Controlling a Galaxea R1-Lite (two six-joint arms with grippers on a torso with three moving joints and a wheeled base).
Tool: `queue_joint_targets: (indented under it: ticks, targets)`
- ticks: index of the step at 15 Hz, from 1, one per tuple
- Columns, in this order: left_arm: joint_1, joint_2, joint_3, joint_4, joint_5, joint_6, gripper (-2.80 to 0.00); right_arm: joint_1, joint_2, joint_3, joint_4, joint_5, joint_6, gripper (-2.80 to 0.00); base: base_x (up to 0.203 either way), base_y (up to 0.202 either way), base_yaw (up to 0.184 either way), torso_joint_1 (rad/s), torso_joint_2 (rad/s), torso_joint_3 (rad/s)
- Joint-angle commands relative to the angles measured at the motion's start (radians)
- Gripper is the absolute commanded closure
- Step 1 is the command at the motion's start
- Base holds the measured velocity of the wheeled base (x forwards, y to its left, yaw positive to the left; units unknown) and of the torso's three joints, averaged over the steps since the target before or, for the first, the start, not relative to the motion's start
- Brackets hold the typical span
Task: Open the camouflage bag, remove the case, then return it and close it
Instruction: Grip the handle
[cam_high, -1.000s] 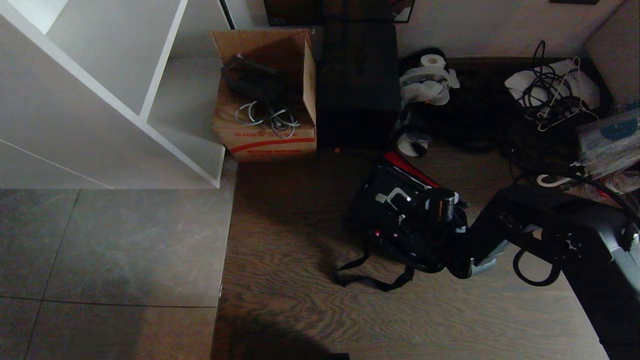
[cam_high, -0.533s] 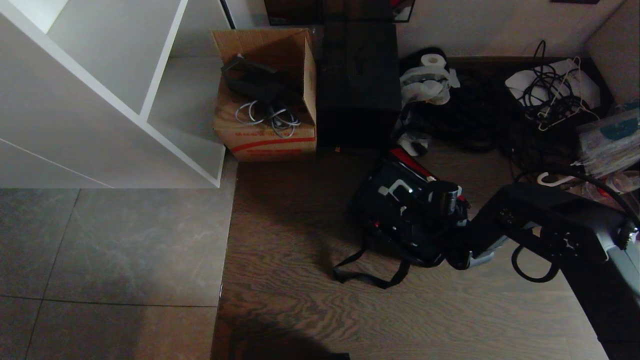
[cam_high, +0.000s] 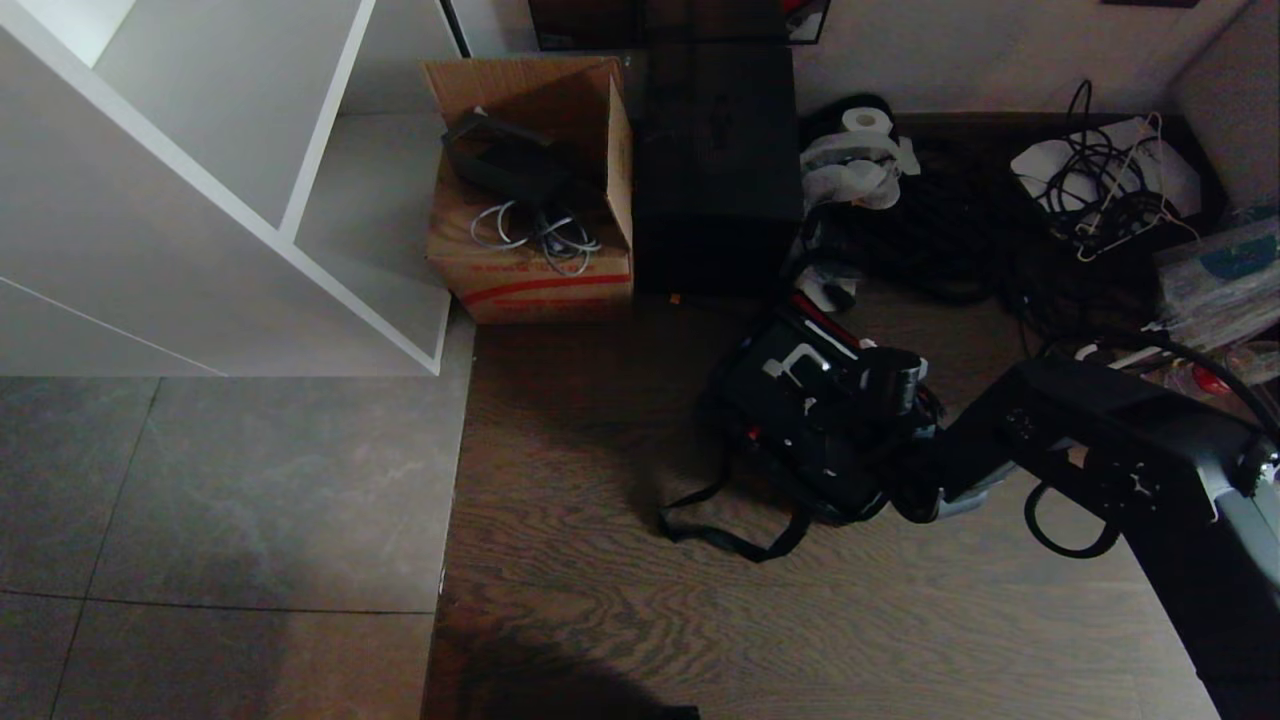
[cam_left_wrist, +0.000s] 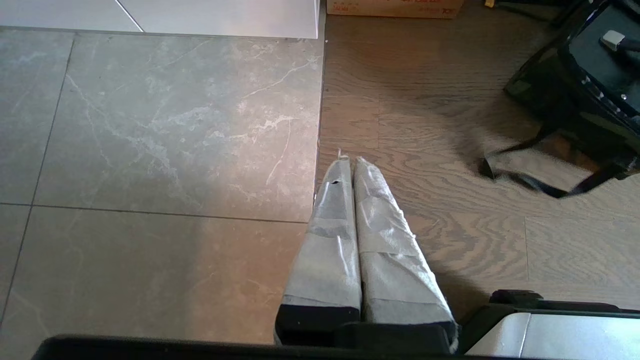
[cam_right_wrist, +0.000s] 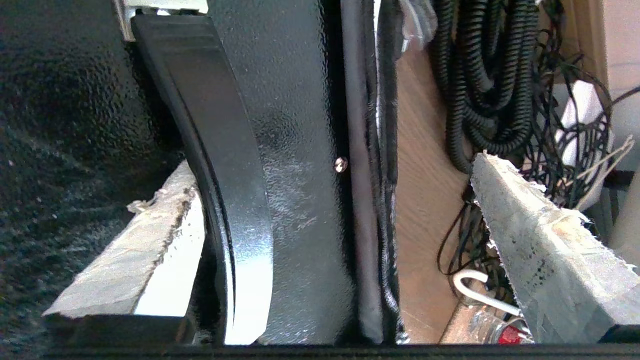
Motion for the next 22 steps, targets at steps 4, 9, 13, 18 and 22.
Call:
queue_joint_targets:
  ticks: [4, 9, 13, 18, 22]
  targets:
    - [0.0, 0.0, 0.0, 0.0, 0.0, 0.0, 0.0, -0.031, -0.003, -0.048, 0.069, 0.002, -0.009, -2.8, 0.0, 0.0, 0.0, 0.0, 0.0, 0.0]
    - [0.0, 0.0, 0.0, 0.0, 0.0, 0.0, 0.0, -0.032, 0.031, -0.008, 0.073, -0.003, -0.001, 0.0, 0.0, 0.0, 0.0, 0.0, 0.0, 0.0]
    - [0.0, 0.0, 0.0, 0.0, 0.0, 0.0, 0.0, -0.031, 0.056, -0.002, 0.071, -0.039, 0.003, 0.0, 0.0, 0.0, 0.0, 0.0, 0.0, 0.0]
    - [0.0, 0.0, 0.0, 0.0, 0.0, 0.0, 0.0, -0.023, 0.076, -0.001, 0.064, -0.101, 0.014, 0.0, 0.0, 0.0, 0.0, 0.0, 0.0, 0.0]
    - [0.0, 0.0, 0.0, 0.0, 0.0, 0.0, 0.0, -0.022, 0.08, 0.008, 0.072, -0.1, 0.03, -2.8, 0.0, 0.0, 0.0, 0.0, 0.0, 0.0]
